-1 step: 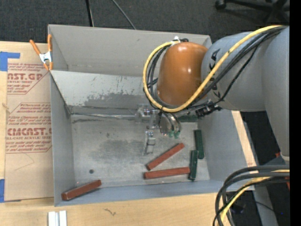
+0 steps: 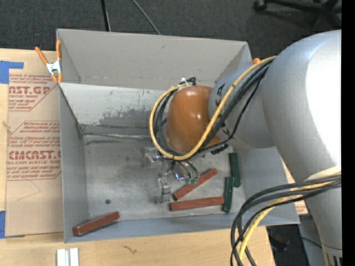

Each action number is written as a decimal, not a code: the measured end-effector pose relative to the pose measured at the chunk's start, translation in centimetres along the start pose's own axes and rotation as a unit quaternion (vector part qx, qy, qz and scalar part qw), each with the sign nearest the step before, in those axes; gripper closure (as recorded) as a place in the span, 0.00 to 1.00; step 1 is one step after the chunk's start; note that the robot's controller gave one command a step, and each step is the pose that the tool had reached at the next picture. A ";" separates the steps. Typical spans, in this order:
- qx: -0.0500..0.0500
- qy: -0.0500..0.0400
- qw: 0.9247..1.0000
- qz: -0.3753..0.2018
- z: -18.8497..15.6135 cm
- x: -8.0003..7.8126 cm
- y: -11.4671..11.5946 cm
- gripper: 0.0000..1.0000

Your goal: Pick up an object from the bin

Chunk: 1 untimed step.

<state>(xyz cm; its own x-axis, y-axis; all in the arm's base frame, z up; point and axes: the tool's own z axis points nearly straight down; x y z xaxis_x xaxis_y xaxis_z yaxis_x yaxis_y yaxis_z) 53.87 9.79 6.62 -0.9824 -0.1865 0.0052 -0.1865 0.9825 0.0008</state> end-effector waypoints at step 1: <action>-0.002 -0.006 1.000 -0.019 -7.2 0.1 7.8 0.00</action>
Offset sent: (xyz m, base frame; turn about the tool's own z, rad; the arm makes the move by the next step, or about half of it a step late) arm -0.0150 0.0699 0.0675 -0.0299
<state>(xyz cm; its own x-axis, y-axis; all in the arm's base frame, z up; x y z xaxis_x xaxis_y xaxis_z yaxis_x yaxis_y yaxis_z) 52.37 17.45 13.78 -0.9745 -0.2243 -0.0076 -0.2244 0.9745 0.0045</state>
